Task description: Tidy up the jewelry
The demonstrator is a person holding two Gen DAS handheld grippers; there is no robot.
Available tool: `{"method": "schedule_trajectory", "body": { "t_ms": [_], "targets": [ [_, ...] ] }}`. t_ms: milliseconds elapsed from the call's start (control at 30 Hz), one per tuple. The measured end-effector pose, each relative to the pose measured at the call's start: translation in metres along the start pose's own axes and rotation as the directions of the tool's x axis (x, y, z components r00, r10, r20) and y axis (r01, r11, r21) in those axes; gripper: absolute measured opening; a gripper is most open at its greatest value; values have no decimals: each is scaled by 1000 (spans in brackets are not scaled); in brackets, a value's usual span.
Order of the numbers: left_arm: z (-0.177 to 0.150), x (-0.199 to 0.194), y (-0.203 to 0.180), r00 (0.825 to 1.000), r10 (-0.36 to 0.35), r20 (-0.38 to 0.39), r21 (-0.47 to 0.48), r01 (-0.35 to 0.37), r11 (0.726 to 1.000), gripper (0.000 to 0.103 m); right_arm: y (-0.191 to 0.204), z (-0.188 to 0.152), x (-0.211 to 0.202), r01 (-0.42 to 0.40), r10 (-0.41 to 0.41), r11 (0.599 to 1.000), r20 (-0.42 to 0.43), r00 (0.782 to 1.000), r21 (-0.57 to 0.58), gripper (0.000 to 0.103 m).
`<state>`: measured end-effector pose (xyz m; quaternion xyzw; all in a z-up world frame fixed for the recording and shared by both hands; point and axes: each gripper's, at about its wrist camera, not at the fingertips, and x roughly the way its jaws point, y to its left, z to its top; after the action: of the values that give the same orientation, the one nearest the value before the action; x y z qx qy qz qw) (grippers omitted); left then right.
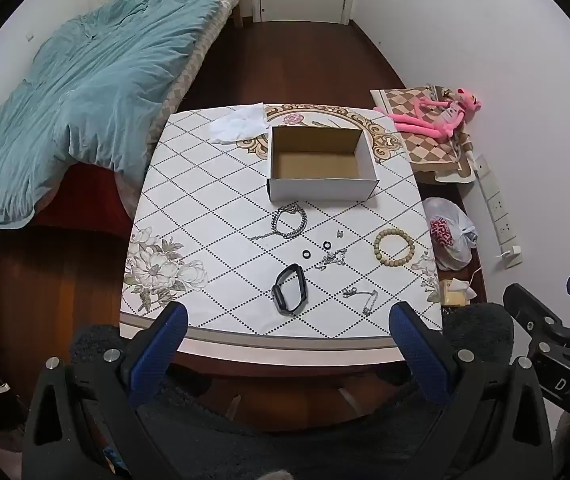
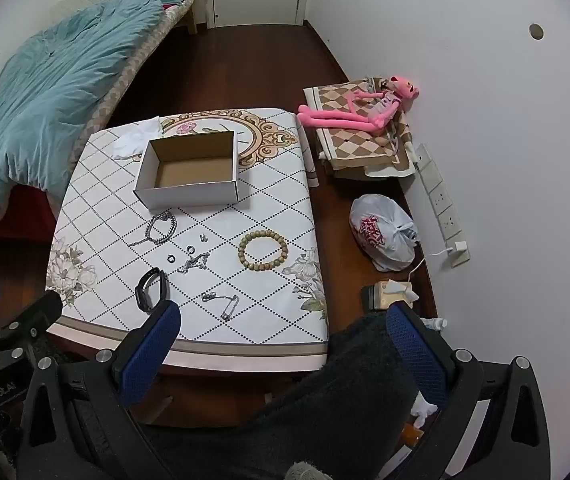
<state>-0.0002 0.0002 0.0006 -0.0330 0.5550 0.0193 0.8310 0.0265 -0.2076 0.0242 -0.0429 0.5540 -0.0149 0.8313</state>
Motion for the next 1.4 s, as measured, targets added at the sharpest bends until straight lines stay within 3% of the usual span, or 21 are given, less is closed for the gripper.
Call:
{"method": "schedule_trajectory", "body": {
  "t_ms": [1400],
  "targets": [
    [7, -15, -1, 999, 15, 35, -4, -15, 1000, 103, -3, 5, -10, 2, -2, 1000, 31, 1000, -2, 103]
  ]
}}
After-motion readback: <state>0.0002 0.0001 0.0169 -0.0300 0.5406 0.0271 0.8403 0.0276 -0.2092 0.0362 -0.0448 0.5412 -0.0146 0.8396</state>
